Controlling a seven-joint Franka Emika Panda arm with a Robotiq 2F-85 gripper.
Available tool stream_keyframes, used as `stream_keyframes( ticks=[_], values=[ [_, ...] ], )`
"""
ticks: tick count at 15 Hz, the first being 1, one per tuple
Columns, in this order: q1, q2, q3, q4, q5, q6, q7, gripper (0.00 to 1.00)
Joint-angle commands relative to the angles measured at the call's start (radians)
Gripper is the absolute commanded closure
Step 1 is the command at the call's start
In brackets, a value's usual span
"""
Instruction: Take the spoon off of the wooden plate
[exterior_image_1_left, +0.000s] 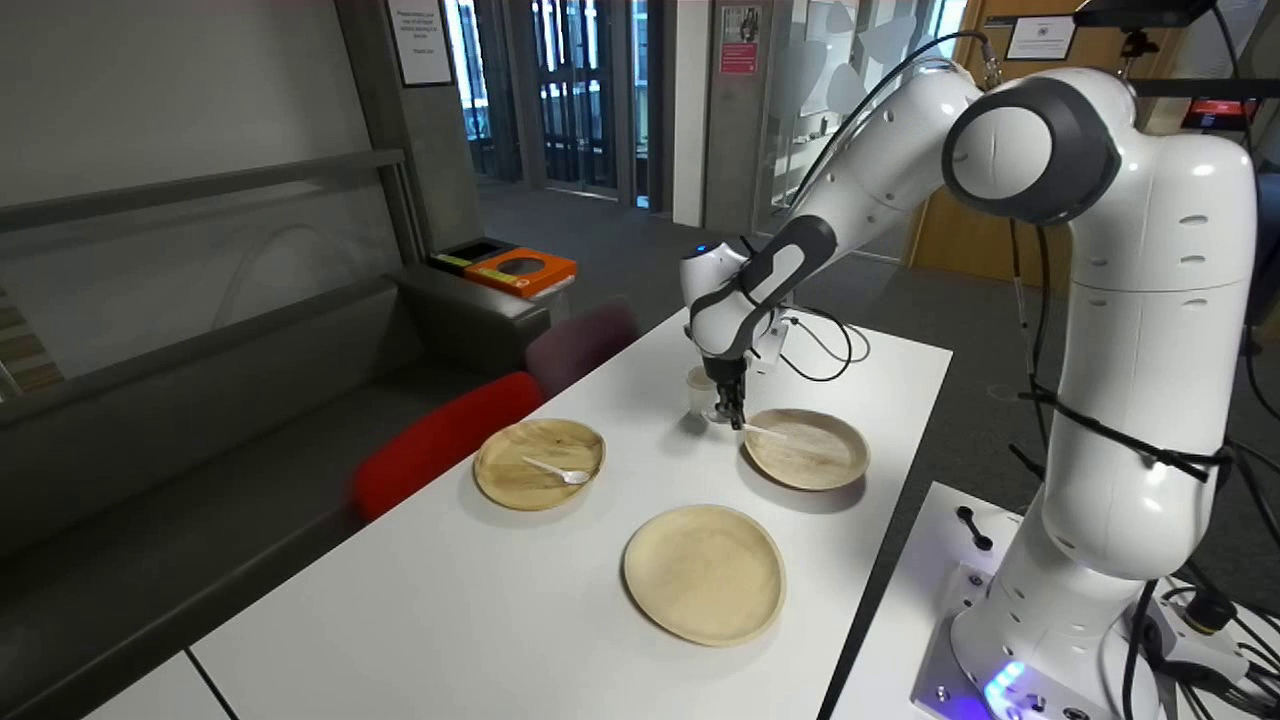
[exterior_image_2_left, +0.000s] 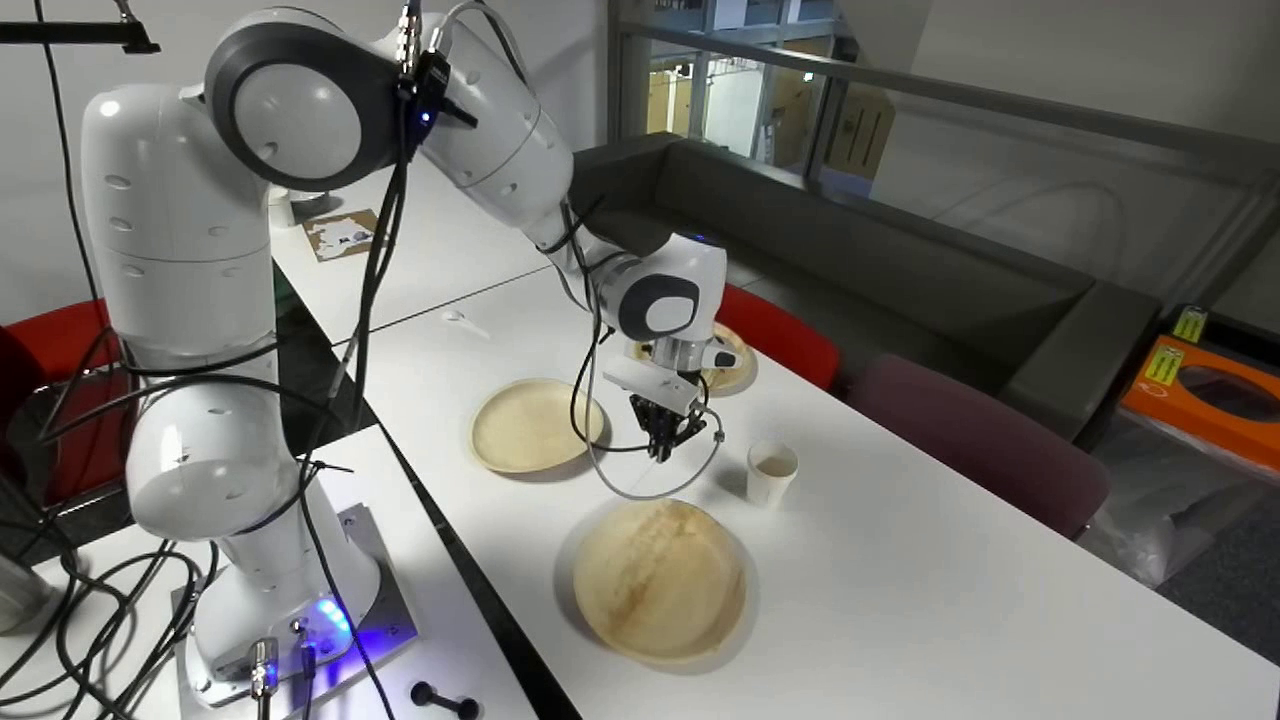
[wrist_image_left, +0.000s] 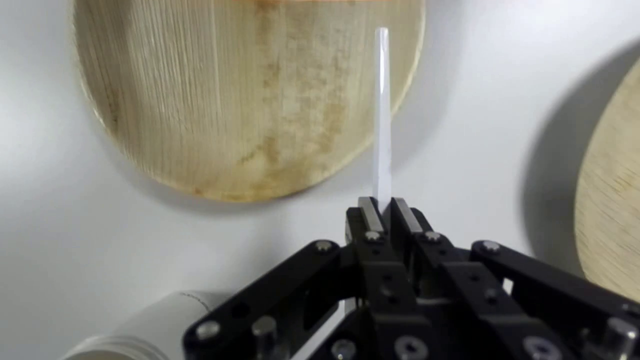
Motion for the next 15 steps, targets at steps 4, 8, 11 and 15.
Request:
stream_keyframes(
  ticks=[4, 8, 11, 15],
  values=[
    [0.009, 0.055, 0.035, 0.163, 0.159, -0.189, 0.010, 0.90],
    [0.017, 0.151, 0.031, 0.236, 0.164, -0.203, 0.066, 0.96],
    [0.019, 0.226, 0.033, 0.300, 0.166, -0.211, 0.111, 0.97],
    [0.025, 0.303, 0.043, 0.377, 0.167, -0.222, 0.152, 0.97]
  ],
)
